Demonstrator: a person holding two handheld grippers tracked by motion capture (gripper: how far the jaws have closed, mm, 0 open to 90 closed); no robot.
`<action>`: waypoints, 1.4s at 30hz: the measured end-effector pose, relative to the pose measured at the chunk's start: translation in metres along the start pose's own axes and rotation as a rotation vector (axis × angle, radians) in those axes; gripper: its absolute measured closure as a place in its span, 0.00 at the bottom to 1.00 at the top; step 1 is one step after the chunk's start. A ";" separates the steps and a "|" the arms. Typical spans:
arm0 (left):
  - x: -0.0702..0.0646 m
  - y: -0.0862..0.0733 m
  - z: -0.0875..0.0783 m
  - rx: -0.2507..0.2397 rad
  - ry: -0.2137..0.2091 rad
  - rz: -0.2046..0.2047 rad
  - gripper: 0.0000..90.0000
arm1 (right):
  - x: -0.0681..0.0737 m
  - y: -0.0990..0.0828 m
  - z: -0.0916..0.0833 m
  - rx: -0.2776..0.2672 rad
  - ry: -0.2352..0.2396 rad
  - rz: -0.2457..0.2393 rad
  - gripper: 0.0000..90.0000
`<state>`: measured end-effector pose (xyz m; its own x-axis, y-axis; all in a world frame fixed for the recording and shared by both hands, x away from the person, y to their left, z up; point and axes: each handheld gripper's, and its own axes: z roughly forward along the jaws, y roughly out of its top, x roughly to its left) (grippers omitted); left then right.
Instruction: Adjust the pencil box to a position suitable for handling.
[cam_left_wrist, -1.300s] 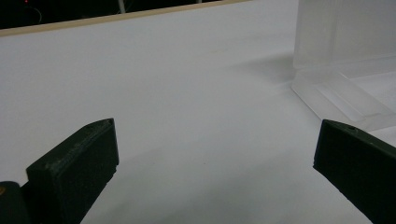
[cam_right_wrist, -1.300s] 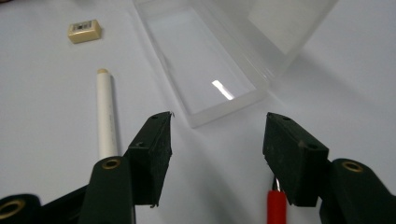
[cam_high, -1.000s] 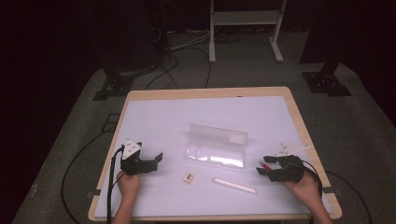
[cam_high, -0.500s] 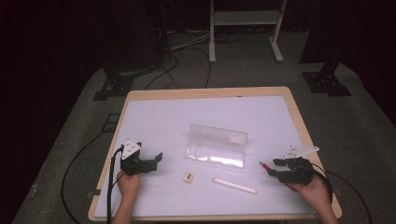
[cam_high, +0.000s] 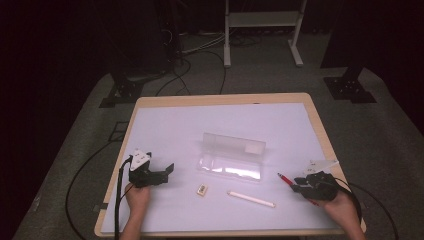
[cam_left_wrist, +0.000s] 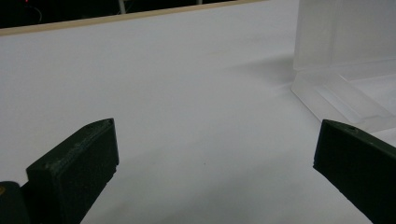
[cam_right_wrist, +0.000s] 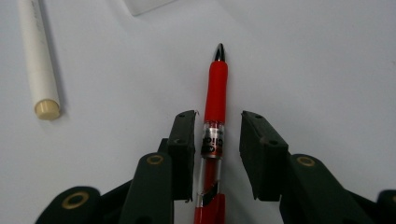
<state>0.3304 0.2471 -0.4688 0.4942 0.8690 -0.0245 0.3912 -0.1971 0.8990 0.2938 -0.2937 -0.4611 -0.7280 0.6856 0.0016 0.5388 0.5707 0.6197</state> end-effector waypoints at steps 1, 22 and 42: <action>0.000 0.000 0.000 0.000 0.000 0.000 0.00 | 0.000 0.000 0.000 0.000 0.000 0.000 0.72; 0.000 0.000 0.000 0.001 -0.001 0.004 0.00 | 0.003 0.007 0.002 0.053 0.004 0.022 0.88; 0.001 0.001 -0.001 -0.005 -0.004 0.001 0.00 | 0.007 0.011 -0.005 -0.096 0.069 0.043 0.87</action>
<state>0.3307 0.2481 -0.4680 0.4974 0.8672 -0.0257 0.3870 -0.1953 0.9012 0.2925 -0.2852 -0.4500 -0.7346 0.6736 0.0816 0.5294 0.4937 0.6900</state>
